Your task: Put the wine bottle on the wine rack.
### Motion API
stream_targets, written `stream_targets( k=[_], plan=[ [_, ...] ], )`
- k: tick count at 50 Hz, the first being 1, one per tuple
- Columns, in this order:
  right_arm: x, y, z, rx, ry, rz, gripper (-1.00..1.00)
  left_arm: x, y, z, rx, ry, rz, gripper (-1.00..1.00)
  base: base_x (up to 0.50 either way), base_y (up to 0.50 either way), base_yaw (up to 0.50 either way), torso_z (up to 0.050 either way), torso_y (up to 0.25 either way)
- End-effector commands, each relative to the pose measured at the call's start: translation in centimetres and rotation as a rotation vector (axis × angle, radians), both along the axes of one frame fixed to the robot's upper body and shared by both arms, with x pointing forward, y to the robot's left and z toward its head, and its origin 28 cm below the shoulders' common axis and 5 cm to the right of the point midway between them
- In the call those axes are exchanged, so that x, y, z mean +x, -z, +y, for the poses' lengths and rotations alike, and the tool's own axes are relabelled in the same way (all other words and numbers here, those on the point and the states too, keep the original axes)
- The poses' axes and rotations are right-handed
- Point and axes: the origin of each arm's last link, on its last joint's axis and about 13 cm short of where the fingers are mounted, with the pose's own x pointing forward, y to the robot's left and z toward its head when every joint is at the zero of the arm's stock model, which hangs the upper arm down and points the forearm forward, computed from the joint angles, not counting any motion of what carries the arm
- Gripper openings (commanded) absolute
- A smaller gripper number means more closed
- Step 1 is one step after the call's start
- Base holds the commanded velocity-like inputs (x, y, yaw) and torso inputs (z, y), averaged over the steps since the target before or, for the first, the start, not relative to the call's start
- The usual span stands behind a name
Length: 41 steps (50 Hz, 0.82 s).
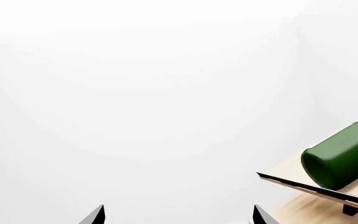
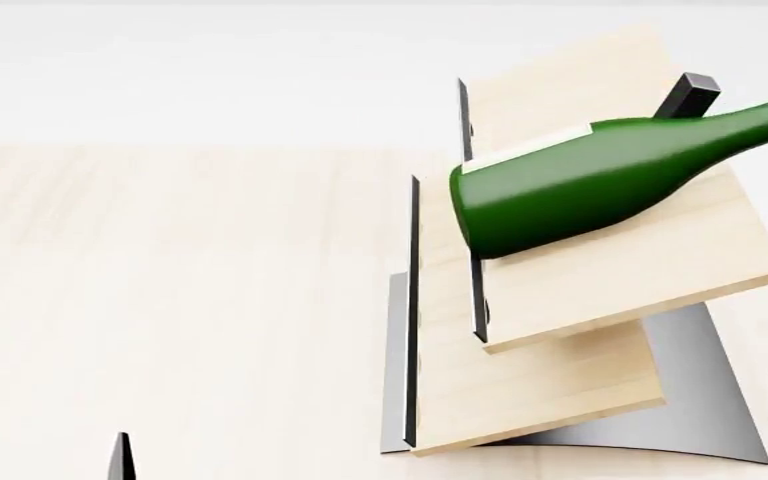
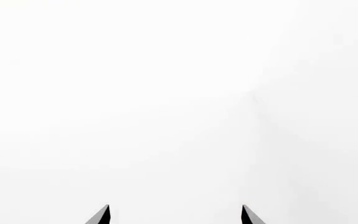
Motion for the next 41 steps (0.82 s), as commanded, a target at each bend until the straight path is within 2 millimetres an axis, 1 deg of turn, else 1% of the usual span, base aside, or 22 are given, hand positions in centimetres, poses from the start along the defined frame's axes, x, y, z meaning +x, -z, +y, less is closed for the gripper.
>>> stream_targets(
  k=[1, 2, 3, 4, 5, 6, 8, 10, 12, 13, 15, 16, 17, 18, 19, 21, 22, 27, 30, 34, 41],
  plan=[
    [-3.0, 2.4, 5.1, 0.166, -0.461, 0.125, 1.0, 0.0, 0.1, 0.0, -0.001, 0.001, 0.0, 1.0, 0.0, 0.0, 0.0, 0.0, 0.0],
    [-2.9, 2.5, 5.3, 0.109, -0.533, 0.04, 1.0, 0.0, 0.1, 0.0, 0.0, 0.001, 0.0, 1.0, 0.0, 0.0, 0.0, 0.0, 0.0],
    [-3.4, 2.9, 5.7, 0.128, -0.64, 0.015, 1.0, 0.0, 0.1, -0.1, 0.001, 0.002, 0.001, 1.0, 0.0, 0.0, 0.0, 0.0, 0.0],
    [-3.6, 3.2, 5.5, 0.176, -0.6, -0.003, 1.0, -0.1, 0.1, -0.1, 0.0, 0.002, 0.0, 1.0, 0.0, 0.0, 0.0, 0.0, 0.0],
    [-4.0, 2.7, 4.8, 0.085, -0.541, 0.029, 1.0, -0.1, 0.1, -0.1, 0.0, 0.003, 0.0, 1.0, 0.0, 0.0, 0.0, 0.0, 0.0],
    [-4.6, 1.8, 3.7, 0.039, -0.469, -0.001, 1.0, -0.1, 0.1, -0.1, 0.001, 0.003, 0.0, 1.0, 0.0, 0.0, 0.0, 0.0, 0.0],
    [-7.0, -0.5, 1.6, 0.022, -0.36, -0.189, 1.0, 0.0, 0.2, -0.1, 0.002, 0.003, 0.001, 1.0, 0.0, 0.0, 0.0, 0.0, 0.0],
    [-10.0, -2.5, 0.1, -0.018, -0.243, -0.373, 1.0, -0.1, 0.2, -0.1, 0.002, 0.004, 0.001, 1.0, 0.0, 0.0, 0.0, 0.0, 0.0],
    [-10.9, -2.7, 0.1, -0.008, -0.256, -0.399, 1.0, -0.1, 0.2, -0.1, 0.002, 0.004, 0.001, 1.0, 0.0, 0.0, 0.0, 0.0, 0.0],
    [-11.7, -2.8, 0.1, -0.003, -0.279, -0.425, 1.0, 0.0, 0.2, -0.1, 0.002, 0.003, 0.002, 1.0, 0.0, 0.0, 0.0, 0.0, 0.0],
    [-12.3, -2.8, 0.1, 0.0, -0.297, -0.444, 1.0, -0.1, 0.2, -0.1, 0.001, 0.002, 0.001, 1.0, 0.0, 0.0, 0.0, 0.0, 0.0],
    [-13.1, -2.8, 0.2, -0.001, -0.319, -0.464, 1.0, -0.1, 0.2, -0.1, 0.001, 0.002, 0.001, 1.0, 0.0, 0.0, 0.0, 0.0, 0.0],
    [-13.1, -2.8, 0.1, -0.001, -0.319, -0.464, 1.0, -0.1, 0.2, -0.1, 0.001, 0.002, 0.001, 1.0, 0.0, 0.0, 0.0, 0.0, 0.0],
    [-13.9, -2.8, 0.3, -0.01, -0.345, -0.489, 1.0, 0.0, 0.2, -0.1, 0.002, 0.002, 0.001, 1.0, 0.0, 0.0, 0.0, 0.0, 0.0],
    [-14.3, -2.8, 0.4, -0.011, -0.353, -0.498, 1.0, -0.1, 0.2, -0.1, 0.002, 0.002, 0.001, 1.0, 0.0, 0.0, 0.0, 0.0, 0.0],
    [-15.2, -2.7, 0.5, -0.029, -0.364, -0.528, 1.0, -0.1, 0.2, -0.1, 0.001, 0.002, 0.001, 1.0, 0.0, 0.0, 0.0, 0.0, 0.0],
    [-16.1, -2.6, 0.5, -0.051, -0.402, -0.561, 1.0, -0.1, 0.2, -0.1, 0.002, 0.002, 0.001, 1.0, 0.0, 0.0, 0.0, 0.0, 0.0],
    [-18.4, -2.2, 0.9, -0.073, -0.488, -0.62, 1.0, 0.0, 0.2, -0.1, 0.003, 0.003, 0.001, 1.0, 0.0, 0.0, 0.0, 0.0, 0.0],
    [-18.9, -2.0, 1.0, -0.076, -0.502, -0.63, 1.0, 0.0, 0.2, -0.1, 0.002, 0.002, 0.001, 1.0, 0.0, 0.0, 0.0, 0.0, 0.0],
    [-18.5, -1.9, 1.1, -0.087, -0.508, -0.642, 1.0, 0.0, 0.2, -0.1, 0.003, 0.003, 0.001, 1.0, 0.0, 0.0, 0.0, 0.0, 0.0],
    [-18.4, -2.0, 1.0, -0.1, -0.516, -0.645, 1.0, 0.0, 0.1, -0.1, 0.0, 0.003, -0.002, 1.0, 0.0, 0.0, 0.0, 0.0, 0.0]
  ],
)
